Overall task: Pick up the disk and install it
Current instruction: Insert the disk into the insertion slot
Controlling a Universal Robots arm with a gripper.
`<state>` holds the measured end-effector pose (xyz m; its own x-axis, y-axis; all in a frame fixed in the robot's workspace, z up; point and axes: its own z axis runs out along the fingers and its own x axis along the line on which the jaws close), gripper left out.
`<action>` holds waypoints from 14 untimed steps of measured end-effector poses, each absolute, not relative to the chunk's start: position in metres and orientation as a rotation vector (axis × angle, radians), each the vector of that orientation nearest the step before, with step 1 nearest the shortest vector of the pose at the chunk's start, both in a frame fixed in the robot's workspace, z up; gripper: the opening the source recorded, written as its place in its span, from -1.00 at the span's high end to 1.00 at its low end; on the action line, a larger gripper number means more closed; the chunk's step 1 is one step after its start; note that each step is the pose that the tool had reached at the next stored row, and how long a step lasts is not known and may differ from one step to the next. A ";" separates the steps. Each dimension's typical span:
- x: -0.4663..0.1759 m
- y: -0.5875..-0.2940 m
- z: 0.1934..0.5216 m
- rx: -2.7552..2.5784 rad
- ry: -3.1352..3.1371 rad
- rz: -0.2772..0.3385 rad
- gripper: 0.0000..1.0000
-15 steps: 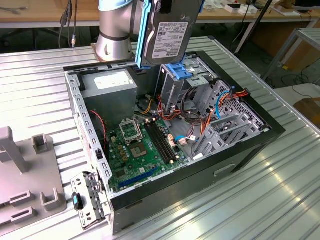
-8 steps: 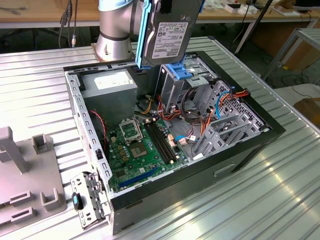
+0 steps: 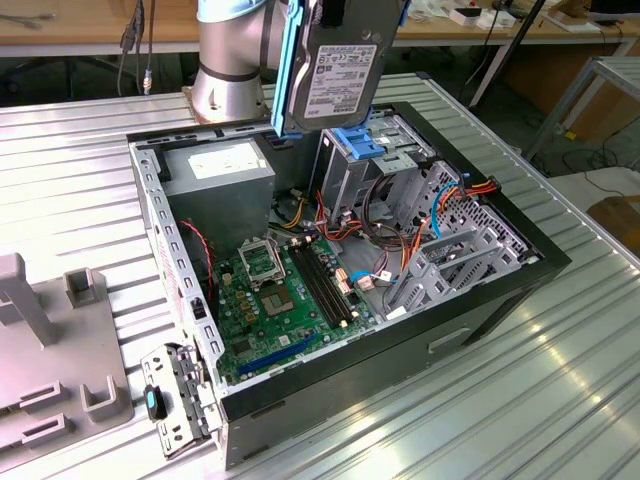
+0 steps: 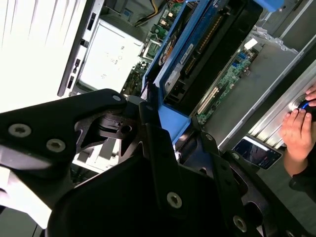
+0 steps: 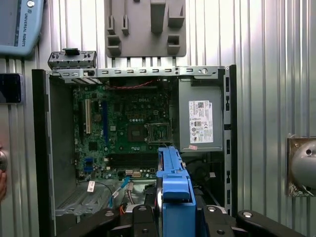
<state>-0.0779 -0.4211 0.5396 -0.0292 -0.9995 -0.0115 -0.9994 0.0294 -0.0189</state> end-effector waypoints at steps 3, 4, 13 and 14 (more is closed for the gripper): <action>-0.078 -0.433 0.539 -2.174 2.238 -0.009 0.25; -0.078 -0.435 0.539 -2.174 2.238 -0.009 0.25; -0.078 -0.459 0.538 -2.174 2.238 -0.009 0.25; -0.078 -0.462 0.538 -2.174 2.238 -0.009 0.25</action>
